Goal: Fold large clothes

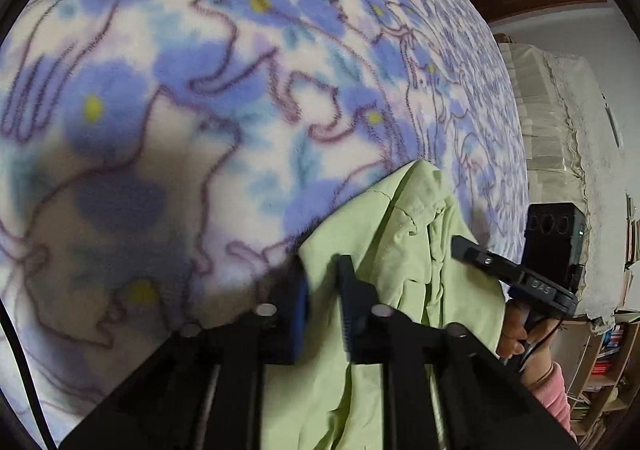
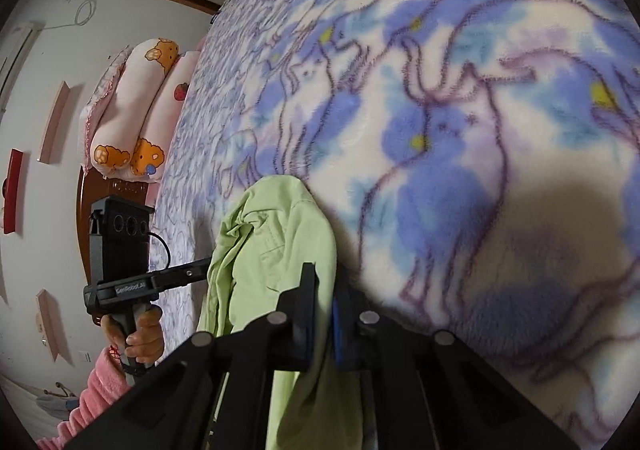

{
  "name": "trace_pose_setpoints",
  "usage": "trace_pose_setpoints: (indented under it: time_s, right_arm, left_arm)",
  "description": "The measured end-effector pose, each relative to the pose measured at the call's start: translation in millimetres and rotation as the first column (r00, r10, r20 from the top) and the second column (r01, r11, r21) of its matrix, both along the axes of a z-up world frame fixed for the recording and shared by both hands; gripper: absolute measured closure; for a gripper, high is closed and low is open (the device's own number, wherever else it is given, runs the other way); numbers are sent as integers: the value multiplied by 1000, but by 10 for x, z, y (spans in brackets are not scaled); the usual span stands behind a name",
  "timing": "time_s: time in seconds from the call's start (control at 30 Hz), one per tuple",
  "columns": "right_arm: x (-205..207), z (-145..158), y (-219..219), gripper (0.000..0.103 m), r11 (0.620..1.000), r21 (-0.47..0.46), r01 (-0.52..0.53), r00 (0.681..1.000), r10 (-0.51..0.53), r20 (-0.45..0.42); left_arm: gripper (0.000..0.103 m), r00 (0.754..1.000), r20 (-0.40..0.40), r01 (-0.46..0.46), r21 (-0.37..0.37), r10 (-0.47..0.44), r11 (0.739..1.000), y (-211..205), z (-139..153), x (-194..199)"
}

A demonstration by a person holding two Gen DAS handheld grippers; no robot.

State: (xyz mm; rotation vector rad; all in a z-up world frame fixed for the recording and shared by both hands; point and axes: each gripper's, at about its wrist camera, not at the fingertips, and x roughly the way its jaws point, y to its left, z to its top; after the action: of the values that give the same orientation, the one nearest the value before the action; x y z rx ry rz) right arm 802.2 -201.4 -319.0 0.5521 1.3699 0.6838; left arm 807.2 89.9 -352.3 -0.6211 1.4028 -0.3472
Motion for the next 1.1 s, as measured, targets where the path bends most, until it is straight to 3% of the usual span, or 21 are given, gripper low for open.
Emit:
trace_pose_setpoints:
  time_s: [0.23,0.43,0.57,0.77,0.93,1.1]
  right_arm:
    - [-140,452,-91,99,999,30,41,998,-42,54]
    - [-451,1059,-175,99,994,99,48,989,-61,132]
    - [-830,1559,-242,99,993,114,19,974,-44,220]
    - [-1678,2144,-247,99,999,49,-17,926,-2,378]
    - [-2459,2370,-242,99,1000,6,-20,884,15,467]
    - [-3004,2314,-210,99,999,-5,-32,887,31,462]
  left_arm:
    - [98,995,94,-38,-61,44,997,-102,347,-138]
    - [98,976,215,-2,-130,30,992,-121,1081,-454]
    - [98,953,301,44,-165,8,985,-115,1628,-904]
    - [98,916,397,117,-137,-53,984,-60,2170,-1739]
    - [98,903,421,147,-121,-83,982,-27,2355,-2497]
    - [97,924,373,137,-120,-83,983,25,2179,-3146]
